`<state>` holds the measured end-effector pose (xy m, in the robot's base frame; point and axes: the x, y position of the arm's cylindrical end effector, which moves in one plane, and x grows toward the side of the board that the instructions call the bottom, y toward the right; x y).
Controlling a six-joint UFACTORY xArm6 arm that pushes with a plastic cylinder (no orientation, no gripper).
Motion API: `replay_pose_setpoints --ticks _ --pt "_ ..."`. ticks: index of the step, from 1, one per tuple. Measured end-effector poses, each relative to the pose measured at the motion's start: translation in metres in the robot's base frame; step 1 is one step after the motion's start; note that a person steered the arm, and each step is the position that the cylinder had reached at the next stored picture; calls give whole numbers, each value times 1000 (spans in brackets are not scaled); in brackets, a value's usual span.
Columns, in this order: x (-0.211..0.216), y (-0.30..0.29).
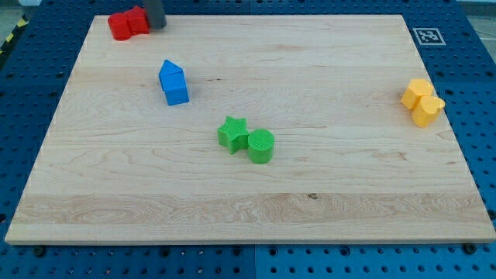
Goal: Move the arm to the center of the board
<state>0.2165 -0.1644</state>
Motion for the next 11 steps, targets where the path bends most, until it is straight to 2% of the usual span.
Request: replay_pose_setpoints --ticks 2,4,6,9,11 --pt "20 35" --pt "79 54" --pt "109 125" --pt "179 147" --pt "207 190"
